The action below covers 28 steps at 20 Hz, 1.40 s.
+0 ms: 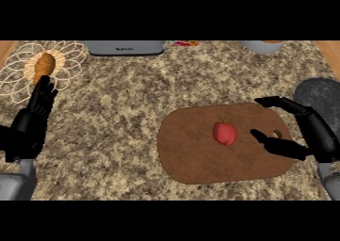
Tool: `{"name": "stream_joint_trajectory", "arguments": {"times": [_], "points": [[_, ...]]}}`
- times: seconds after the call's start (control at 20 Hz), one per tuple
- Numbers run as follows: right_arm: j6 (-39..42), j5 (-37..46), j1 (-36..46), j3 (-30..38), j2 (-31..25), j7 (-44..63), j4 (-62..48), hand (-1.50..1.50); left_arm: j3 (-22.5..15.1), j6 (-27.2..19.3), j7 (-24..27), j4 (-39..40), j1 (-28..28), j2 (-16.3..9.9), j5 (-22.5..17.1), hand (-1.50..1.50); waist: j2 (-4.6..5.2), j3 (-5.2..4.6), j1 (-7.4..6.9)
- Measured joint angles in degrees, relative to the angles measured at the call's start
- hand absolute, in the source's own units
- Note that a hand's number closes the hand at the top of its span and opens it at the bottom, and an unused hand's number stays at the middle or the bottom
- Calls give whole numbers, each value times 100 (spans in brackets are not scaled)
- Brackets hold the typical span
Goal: Pick the bell pepper from the cutting board and place it in the pan
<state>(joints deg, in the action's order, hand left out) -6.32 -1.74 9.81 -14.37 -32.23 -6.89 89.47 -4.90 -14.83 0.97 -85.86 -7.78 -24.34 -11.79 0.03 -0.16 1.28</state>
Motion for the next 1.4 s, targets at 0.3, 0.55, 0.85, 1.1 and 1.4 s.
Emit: {"name": "stream_joint_trajectory", "arguments": {"times": [0.3, 0.55, 0.85, 1.1, 1.4], "points": [[-424, 970, -686, 222, -911, 222, 1286, -150, -25, -19, -261, 1, -138, 168, -75, 0, -49, 4, 97], [372, 1155, -570, 393, -1976, 1520, 2318, -150, -78, -10, -387, -45, -247, 231, -51, 0, -52, -7, 25], [1514, 728, 367, 405, -2591, 3521, 3140, -150, -118, 82, -405, 61, -384, 332, -18, 0, -16, -7, -129], [2145, 687, 1694, -48, -2354, 4798, 3213, -150, -69, 156, -513, 119, -559, 366, 18, 0, 4, -2, -238], [2608, 732, 2662, -602, -1355, 5636, 2850, -150, 29, 252, -511, 191, -640, 449, 94, 0, 3, 4, -222]]}}
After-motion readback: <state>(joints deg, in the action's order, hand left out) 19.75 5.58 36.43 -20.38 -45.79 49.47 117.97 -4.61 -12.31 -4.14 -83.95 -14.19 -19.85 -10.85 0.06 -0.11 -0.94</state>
